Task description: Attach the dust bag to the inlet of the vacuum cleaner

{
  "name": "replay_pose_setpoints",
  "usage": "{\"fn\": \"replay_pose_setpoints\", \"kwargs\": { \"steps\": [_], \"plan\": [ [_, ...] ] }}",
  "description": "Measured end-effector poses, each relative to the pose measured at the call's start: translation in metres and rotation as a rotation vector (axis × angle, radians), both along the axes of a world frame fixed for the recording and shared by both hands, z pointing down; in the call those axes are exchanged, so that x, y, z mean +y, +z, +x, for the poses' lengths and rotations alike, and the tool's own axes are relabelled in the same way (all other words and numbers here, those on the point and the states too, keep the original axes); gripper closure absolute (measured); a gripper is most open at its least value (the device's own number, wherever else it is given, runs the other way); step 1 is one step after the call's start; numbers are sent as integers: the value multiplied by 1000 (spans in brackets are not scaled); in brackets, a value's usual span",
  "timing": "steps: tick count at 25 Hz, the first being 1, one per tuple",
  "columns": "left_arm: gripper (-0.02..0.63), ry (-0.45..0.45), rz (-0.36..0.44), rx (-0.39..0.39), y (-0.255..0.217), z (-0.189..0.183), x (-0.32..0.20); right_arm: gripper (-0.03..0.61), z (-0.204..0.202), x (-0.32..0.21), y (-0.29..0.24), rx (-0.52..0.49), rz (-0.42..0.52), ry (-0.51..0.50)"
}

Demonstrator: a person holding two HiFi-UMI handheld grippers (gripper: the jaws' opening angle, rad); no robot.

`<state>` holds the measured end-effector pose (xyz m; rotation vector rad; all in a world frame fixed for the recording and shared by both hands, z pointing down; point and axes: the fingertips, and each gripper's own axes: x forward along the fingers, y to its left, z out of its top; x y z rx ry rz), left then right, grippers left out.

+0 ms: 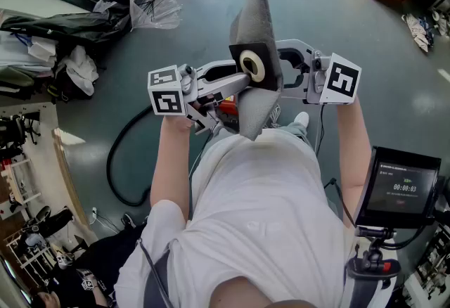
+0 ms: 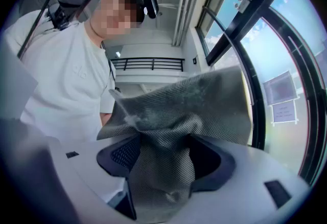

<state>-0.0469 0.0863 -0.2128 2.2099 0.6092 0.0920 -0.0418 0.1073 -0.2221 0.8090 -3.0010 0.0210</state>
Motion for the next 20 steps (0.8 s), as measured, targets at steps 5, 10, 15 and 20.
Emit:
{"fn": "replay_pose_setpoints", "kwargs": {
  "steps": [5, 10, 15, 20],
  "plan": [
    [397, -137, -134, 59, -5, 7, -9, 301, -17, -18, 3, 91, 18, 126],
    [399, -206, -197, 49, -1, 11, -10, 307, -15, -25, 2, 23, 2, 216],
    [399, -226, -339, 104, 3, 8, -18, 384, 0, -23, 5, -104, 6, 285],
    [399, -218, -278, 104, 1, 3, -14, 546, 8, -10, 14, -457, -124, 271]
  ]
}}
